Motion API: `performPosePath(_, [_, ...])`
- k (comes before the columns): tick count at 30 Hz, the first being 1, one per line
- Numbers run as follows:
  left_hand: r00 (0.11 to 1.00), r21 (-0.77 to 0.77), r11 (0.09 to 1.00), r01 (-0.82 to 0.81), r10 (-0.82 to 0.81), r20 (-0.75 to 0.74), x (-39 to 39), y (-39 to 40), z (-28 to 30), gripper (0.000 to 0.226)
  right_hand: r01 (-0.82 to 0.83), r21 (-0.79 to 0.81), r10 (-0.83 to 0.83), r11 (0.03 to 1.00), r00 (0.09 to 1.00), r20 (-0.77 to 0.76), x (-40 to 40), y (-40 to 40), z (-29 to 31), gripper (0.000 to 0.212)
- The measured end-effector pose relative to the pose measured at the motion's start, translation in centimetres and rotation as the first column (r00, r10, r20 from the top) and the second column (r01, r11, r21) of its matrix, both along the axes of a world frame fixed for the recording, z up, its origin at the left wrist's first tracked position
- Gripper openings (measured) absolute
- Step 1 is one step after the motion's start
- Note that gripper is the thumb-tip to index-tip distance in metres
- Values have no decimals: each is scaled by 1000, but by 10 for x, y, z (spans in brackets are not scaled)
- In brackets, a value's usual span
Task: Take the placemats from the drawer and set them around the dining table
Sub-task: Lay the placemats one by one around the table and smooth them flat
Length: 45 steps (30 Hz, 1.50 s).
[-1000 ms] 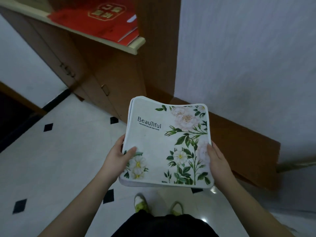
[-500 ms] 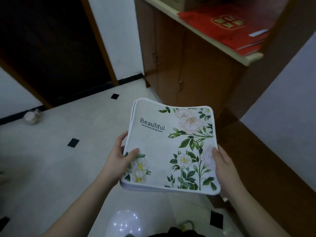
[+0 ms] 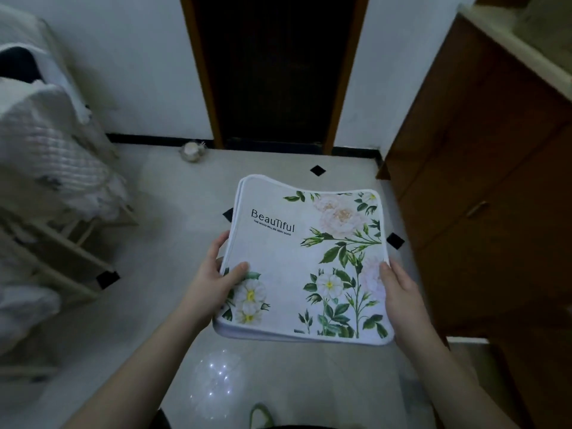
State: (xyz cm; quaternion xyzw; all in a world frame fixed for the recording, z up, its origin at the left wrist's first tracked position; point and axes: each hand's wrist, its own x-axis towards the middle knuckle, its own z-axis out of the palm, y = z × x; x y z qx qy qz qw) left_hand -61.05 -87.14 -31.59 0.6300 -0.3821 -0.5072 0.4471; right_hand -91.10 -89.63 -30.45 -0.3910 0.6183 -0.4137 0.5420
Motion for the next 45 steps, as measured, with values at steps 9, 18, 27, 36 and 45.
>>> performPosePath(9, [960,1,961,-278,278,-17,95,14,0,65,-261,-24,260,965,965,-41,110,-58,9,24])
performPosePath(18, [874,1,874,-486,485,27,155,-30,-1,63,-482,-22,482,876,876,2,197,-164,-8,24])
performPosePath(27, [746,-76,748,-659,663,62,198,-60,19,71,-664,-24,664,747,746,56,291,-253,5,23])
performPosePath(36, [562,-89,560,-824,827,2,262,-24,19,78,-806,-59,808,589,586,55,406,-258,23,24])
performPosePath(45, [345,-110,336,-935,935,-77,360,80,13,79,-919,-93,923,384,382,40,562,-178,27,22])
